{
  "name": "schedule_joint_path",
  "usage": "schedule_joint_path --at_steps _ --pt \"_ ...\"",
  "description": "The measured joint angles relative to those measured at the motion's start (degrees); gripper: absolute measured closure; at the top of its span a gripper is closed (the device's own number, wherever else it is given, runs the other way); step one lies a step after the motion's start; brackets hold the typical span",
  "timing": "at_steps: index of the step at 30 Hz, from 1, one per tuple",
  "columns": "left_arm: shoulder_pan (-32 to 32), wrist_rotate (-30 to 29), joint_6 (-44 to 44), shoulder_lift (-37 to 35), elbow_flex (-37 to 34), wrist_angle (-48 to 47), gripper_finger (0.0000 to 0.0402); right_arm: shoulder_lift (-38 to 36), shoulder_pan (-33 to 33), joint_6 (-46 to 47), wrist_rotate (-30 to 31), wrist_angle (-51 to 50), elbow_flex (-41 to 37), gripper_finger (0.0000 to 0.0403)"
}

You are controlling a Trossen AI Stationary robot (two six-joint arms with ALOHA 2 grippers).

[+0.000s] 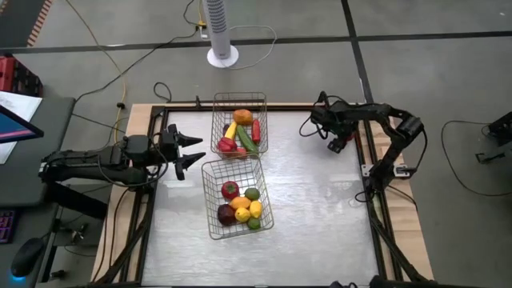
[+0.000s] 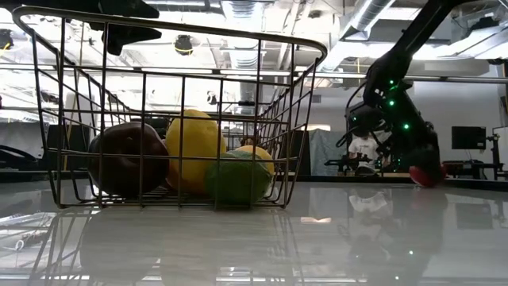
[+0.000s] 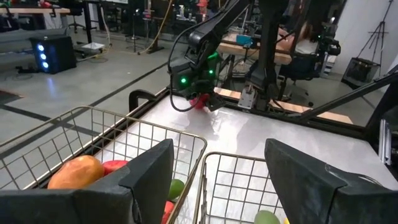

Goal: Sort produce into baskets
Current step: Put the red tomato into the basket

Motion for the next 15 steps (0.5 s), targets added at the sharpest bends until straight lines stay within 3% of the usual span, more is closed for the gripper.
schedule_joint_path --at_steps 7,15 --pt "0.0 0.0 0.9 0.0 0.0 0.3 0.0162 -0.1 4.8 -0.9 0.8 -1.5 0.5 0.0104" --pt "0.0 0.0 1.3 0.0 0.0 0.3 0.0162 -0.4 17.0 1.8 -0.1 -3.0 3.7 0.0108"
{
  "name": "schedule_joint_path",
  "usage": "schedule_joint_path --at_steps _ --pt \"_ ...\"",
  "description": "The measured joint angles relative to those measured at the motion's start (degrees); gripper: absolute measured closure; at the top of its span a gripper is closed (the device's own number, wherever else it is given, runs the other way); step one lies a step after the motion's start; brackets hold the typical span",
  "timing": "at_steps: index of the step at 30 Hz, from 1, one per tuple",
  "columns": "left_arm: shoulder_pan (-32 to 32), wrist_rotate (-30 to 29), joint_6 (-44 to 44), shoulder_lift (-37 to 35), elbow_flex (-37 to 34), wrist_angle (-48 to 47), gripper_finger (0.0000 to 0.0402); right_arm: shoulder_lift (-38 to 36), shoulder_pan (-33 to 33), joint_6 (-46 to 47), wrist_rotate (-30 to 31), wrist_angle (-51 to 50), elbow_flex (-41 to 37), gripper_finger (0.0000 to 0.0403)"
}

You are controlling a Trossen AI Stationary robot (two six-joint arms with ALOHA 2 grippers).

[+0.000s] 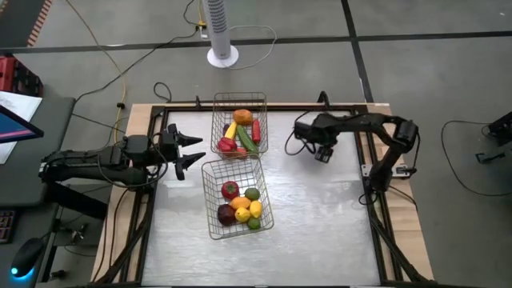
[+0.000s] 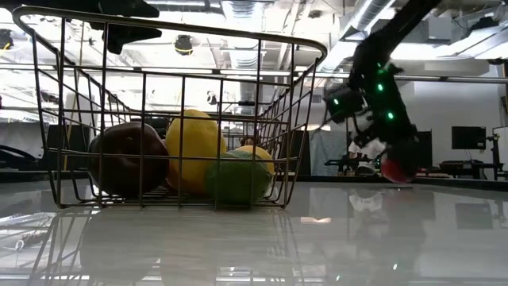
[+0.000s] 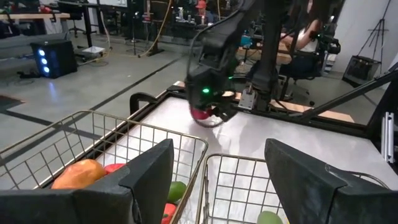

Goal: Sort produce into baskets
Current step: Put the red tomato into the basket

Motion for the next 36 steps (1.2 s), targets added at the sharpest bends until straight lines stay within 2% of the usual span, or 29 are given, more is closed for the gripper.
schedule_joint_path --at_steps 7,12,18,21,26,36 --pt "0.0 0.0 0.0 0.0 0.0 0.0 0.0162 -0.6 17.5 11.3 -2.5 -8.9 13.4 0.0108" --pt "0.0 -0.6 -0.3 0.0 0.0 0.1 0.0162 -1.0 30.4 11.7 -2.6 -7.2 24.5 0.0107" --pt "0.0 -0.6 -2.2 0.0 0.0 0.1 0.0162 -1.1 40.5 11.8 -2.4 1.7 34.4 0.0107" --pt "0.0 -0.6 -2.3 0.0 0.0 0.3 0.0162 -1.2 43.5 8.6 -3.1 9.8 35.6 0.0107" --pt "0.0 -0.6 -2.4 0.0 0.0 1.0 0.0162 0.6 45.5 2.4 -8.0 20.0 35.2 0.0103" --pt "0.0 -0.6 -2.3 0.0 0.0 1.0 0.0162 4.1 41.5 -0.2 -12.4 23.3 35.7 0.0025"
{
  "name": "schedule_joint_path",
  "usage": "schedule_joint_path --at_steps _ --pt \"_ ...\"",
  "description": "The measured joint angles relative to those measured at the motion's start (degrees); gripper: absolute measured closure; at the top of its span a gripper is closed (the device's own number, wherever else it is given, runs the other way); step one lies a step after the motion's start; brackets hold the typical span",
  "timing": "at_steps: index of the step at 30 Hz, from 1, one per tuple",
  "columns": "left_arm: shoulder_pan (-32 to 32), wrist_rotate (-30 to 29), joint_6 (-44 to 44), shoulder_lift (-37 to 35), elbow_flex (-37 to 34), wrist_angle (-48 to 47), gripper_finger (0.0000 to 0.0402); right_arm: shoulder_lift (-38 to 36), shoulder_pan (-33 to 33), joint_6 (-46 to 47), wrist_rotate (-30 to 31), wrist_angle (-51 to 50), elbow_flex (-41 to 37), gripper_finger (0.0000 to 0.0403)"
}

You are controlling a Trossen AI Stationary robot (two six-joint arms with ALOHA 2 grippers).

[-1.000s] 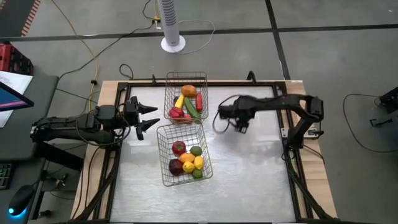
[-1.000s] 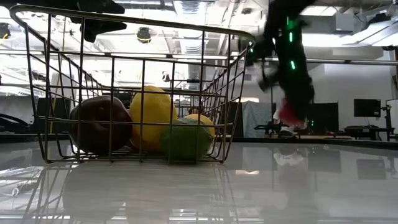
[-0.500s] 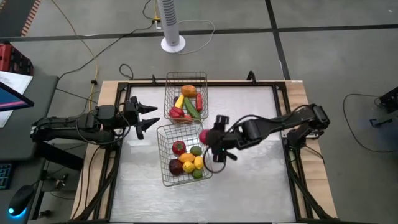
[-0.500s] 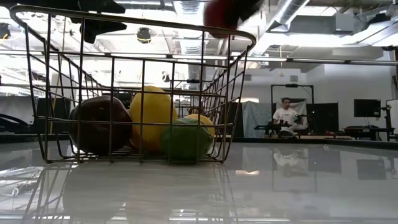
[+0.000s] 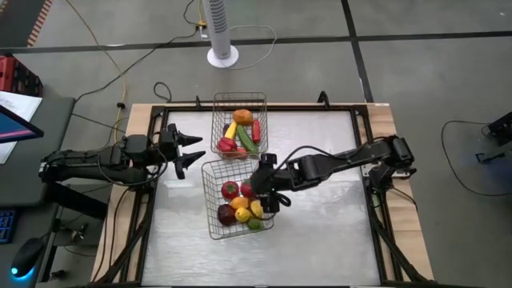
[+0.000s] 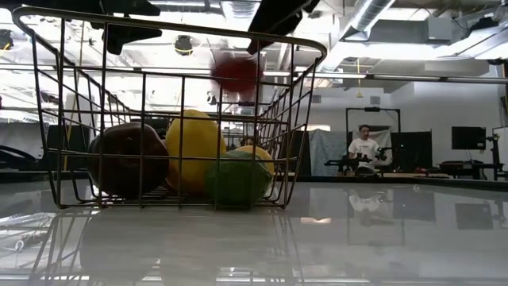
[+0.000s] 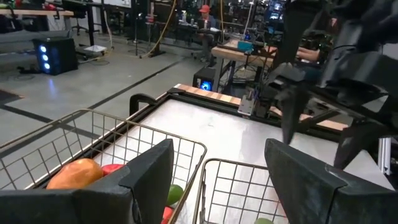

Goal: Sort produce into baskets
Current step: Put the red tomato into the basket, then return to Home Position

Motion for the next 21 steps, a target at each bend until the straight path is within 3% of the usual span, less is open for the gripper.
schedule_joint_path --at_steps 5,11,14,16,21 --pt "0.0 0.0 0.0 0.0 0.0 0.0 0.0162 1.2 -3.6 0.7 -4.5 2.3 0.0 0.0010" --pt "0.0 0.0 0.0 0.0 0.0 0.0 0.0162 3.8 -8.0 0.9 -11.8 6.5 0.0 0.0021" --pt "0.0 0.0 0.1 0.0 0.0 0.0 0.0162 5.1 -9.1 0.9 -12.4 6.9 0.1 0.0027" --pt "0.0 -0.1 0.7 0.0 0.0 0.0 0.0162 6.5 -9.5 0.2 -11.1 6.5 0.1 0.0030" --pt "0.0 0.0 1.1 0.0 0.0 -0.2 0.0162 7.4 -10.2 -4.9 3.9 6.4 0.3 0.0037"
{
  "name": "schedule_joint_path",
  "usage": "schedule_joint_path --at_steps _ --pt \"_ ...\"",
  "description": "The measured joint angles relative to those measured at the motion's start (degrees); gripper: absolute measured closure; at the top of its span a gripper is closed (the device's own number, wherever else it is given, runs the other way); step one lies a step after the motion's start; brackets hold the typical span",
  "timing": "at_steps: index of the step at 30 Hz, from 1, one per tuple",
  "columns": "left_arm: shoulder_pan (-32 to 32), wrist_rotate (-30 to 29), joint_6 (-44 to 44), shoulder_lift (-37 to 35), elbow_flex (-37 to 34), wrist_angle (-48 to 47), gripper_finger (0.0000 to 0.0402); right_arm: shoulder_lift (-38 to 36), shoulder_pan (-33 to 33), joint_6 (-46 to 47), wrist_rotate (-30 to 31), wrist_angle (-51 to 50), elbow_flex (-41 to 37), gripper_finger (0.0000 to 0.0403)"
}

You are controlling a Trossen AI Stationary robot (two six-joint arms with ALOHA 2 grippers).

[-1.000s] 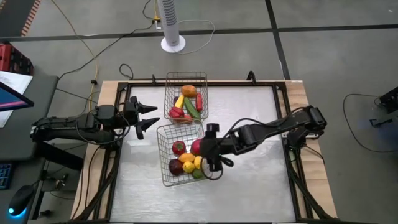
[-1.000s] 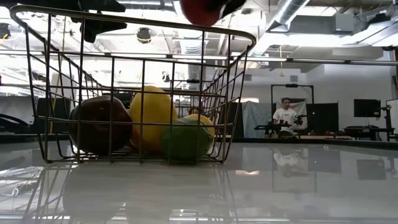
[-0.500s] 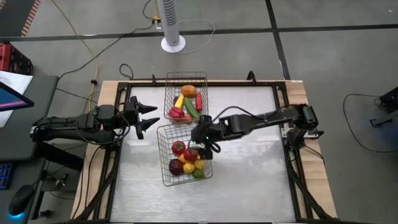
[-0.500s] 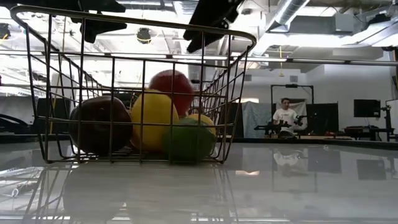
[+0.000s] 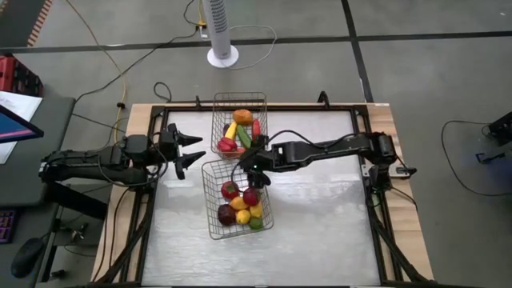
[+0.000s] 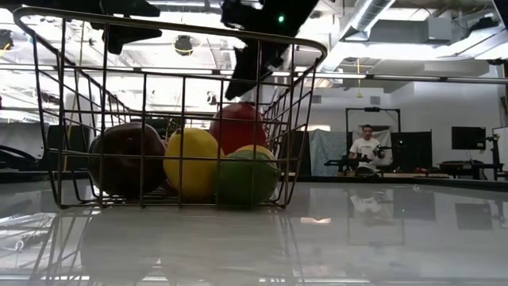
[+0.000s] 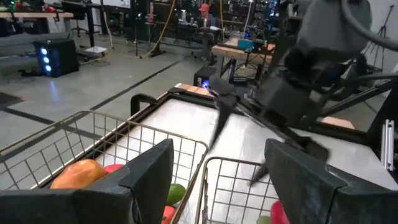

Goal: Sort produce into baskets
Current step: Return to Home Position

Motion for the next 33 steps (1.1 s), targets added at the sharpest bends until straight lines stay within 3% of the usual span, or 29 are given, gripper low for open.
schedule_joint_path --at_steps 8,20,33 --pt "0.0 0.0 -0.1 0.0 0.0 0.1 0.0162 1.4 -3.1 -2.5 -0.1 -2.7 -0.1 0.0042" --pt "0.0 0.0 -0.1 0.0 0.0 0.1 0.0162 1.3 -4.2 -0.8 7.2 -11.6 -0.1 0.0043" --pt "0.0 0.0 -0.2 0.0 0.0 0.1 0.0162 1.0 -2.8 -2.5 8.0 -9.3 2.4 0.0043"
